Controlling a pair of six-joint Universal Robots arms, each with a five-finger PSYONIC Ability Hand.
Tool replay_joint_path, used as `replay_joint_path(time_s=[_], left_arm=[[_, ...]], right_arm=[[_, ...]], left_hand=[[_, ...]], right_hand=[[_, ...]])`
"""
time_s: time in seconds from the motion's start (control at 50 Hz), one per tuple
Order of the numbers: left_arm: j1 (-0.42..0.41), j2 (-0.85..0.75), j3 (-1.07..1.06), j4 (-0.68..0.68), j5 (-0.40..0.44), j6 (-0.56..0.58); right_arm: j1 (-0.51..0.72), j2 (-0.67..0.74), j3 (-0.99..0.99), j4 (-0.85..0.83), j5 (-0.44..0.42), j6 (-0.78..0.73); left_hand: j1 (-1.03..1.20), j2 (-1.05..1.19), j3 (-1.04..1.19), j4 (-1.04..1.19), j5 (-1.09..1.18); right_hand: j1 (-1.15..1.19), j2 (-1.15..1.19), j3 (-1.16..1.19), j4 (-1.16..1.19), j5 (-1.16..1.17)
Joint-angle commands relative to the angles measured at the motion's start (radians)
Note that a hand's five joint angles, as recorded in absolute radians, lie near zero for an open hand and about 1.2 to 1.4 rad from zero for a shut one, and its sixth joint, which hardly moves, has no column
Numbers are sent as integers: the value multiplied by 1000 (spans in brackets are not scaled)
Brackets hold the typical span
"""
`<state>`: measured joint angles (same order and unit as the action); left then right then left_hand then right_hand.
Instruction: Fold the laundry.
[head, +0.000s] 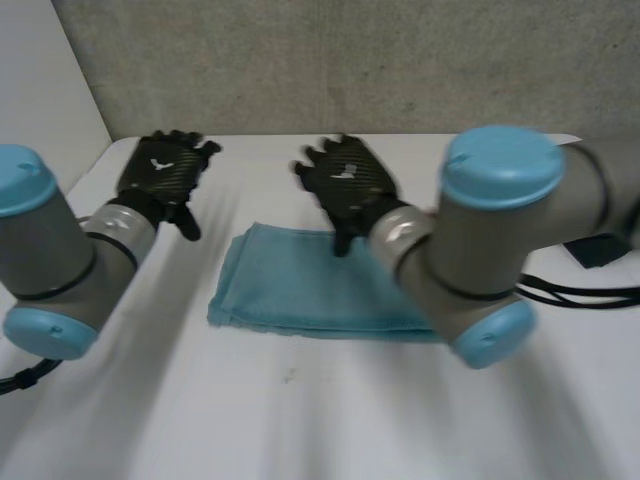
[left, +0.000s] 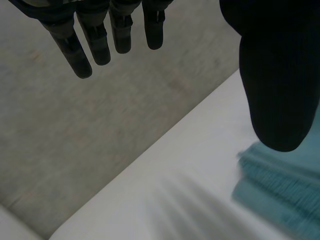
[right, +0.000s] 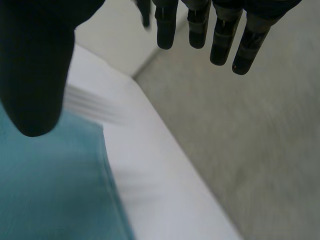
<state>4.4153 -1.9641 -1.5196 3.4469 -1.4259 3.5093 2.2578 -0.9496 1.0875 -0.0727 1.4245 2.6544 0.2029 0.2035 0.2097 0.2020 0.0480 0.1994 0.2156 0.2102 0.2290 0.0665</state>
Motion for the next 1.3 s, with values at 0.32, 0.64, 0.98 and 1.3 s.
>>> replay_joint_path(time_s=[0.32,0.64,0.98,1.3], left_arm=[[-192,-374,216,-17,-202,115],[-206,-75,38,-49,-255,37],[-77,73,1,-88,-372,-27],[-138,16,73,-81,-237,-96]], right_arm=[[-365,-94,548,-71,-47,90],[-240,-164,376,-95,-22,-250],[183,175,6,-85,-249,-395],[-62,-43,58,94,-92,387]], left_hand=[[25,25,18,26,6],[8,7,1,9,-12],[-4,-5,-11,-3,-24],[2,1,-5,3,-18]], right_hand=[[768,752,757,738,726],[1197,1181,1186,1167,1155],[964,948,953,934,922],[-25,-41,-36,-54,-66]])
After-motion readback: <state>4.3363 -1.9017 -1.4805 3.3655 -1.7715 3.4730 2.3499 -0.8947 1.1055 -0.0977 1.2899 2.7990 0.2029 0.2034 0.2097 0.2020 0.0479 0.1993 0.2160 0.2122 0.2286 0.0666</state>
